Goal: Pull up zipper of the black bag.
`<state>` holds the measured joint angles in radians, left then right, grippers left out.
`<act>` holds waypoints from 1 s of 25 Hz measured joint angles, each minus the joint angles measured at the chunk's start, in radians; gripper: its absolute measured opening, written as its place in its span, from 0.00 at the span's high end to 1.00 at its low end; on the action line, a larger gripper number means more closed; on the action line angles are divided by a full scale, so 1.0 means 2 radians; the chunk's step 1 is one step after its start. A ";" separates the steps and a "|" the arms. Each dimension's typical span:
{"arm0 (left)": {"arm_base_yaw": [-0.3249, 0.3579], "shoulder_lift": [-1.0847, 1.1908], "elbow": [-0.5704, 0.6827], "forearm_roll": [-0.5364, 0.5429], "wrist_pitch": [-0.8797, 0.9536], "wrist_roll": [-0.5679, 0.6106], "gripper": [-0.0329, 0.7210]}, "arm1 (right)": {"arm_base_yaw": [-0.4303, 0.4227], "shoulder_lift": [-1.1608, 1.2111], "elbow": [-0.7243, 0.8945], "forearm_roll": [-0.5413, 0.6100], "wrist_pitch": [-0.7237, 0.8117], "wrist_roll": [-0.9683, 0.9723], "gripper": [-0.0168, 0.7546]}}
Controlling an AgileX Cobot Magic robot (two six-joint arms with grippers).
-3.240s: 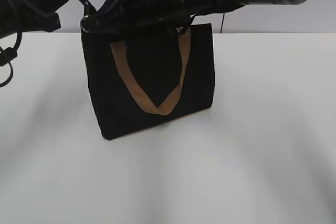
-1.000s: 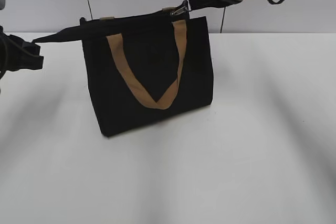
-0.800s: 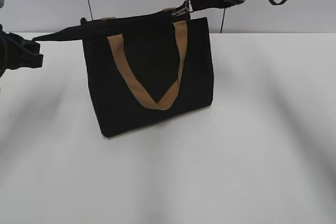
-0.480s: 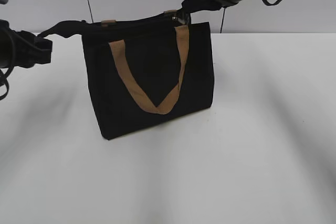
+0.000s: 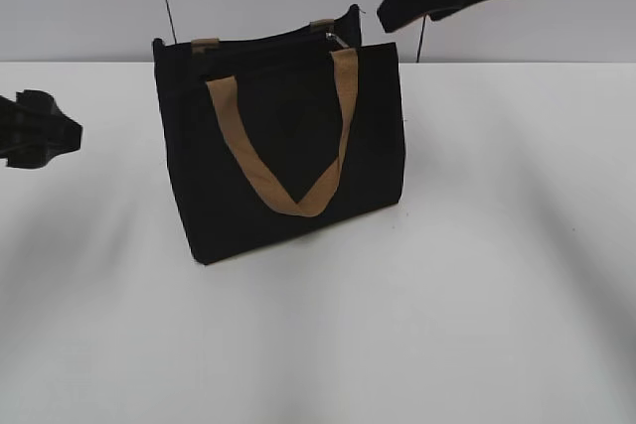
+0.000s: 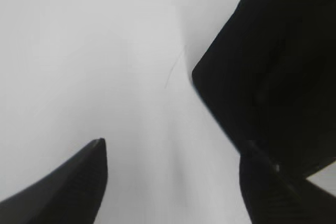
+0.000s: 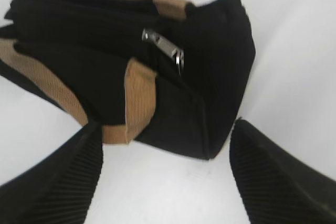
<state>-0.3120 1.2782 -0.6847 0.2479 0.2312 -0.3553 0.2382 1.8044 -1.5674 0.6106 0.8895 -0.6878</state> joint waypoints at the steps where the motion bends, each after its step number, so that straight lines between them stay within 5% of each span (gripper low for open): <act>1: 0.000 -0.012 0.000 -0.002 0.021 0.000 0.18 | 0.000 -0.004 0.000 -0.018 0.019 0.027 0.24; 7: 0.000 -0.109 0.000 -0.024 0.127 0.000 0.19 | 0.000 -0.012 0.000 -0.088 0.140 0.135 0.23; 12: -0.001 -0.187 0.000 -0.035 0.227 0.008 0.21 | 0.001 -0.022 0.010 -0.099 0.158 0.155 0.25; 25: -0.001 -0.402 -0.001 -0.073 0.429 0.081 0.21 | 0.001 -0.264 0.260 -0.099 0.161 0.170 0.30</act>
<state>-0.3139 0.4742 -0.6857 0.1018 1.0882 -0.1938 0.2404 1.2772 -1.0479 0.4128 1.2114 -0.3483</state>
